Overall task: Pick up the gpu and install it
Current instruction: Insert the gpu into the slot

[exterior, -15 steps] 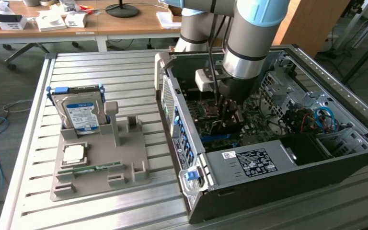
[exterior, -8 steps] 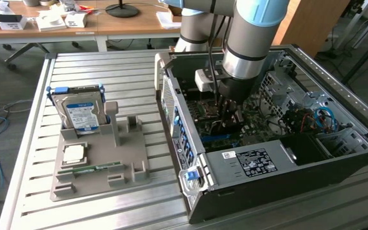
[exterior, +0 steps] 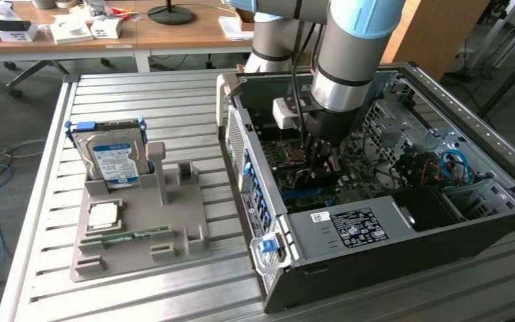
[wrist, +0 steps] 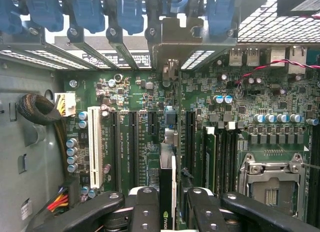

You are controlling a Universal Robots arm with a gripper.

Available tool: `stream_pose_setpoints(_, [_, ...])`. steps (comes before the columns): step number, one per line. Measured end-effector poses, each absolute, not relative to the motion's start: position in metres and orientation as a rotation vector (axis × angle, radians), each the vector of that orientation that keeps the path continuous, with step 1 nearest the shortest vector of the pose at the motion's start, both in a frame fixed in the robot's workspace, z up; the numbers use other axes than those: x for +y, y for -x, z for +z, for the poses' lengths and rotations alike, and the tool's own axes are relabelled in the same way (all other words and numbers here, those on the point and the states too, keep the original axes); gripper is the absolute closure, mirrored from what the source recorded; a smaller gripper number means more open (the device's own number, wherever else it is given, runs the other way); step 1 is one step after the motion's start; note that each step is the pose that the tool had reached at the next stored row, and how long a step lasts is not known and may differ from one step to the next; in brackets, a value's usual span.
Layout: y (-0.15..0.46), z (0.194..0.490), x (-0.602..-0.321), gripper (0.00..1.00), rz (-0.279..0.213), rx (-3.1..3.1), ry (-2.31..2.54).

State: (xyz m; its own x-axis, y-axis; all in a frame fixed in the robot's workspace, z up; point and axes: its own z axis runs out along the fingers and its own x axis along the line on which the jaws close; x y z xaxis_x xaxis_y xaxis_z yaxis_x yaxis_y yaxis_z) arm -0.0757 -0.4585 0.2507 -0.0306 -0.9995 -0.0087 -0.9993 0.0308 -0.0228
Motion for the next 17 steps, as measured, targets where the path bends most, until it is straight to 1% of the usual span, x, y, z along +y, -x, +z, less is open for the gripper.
stream_pose_setpoints(17, [0.0802, 0.2504, -0.4585, 0.74, -0.016, 2.239, 2.171])
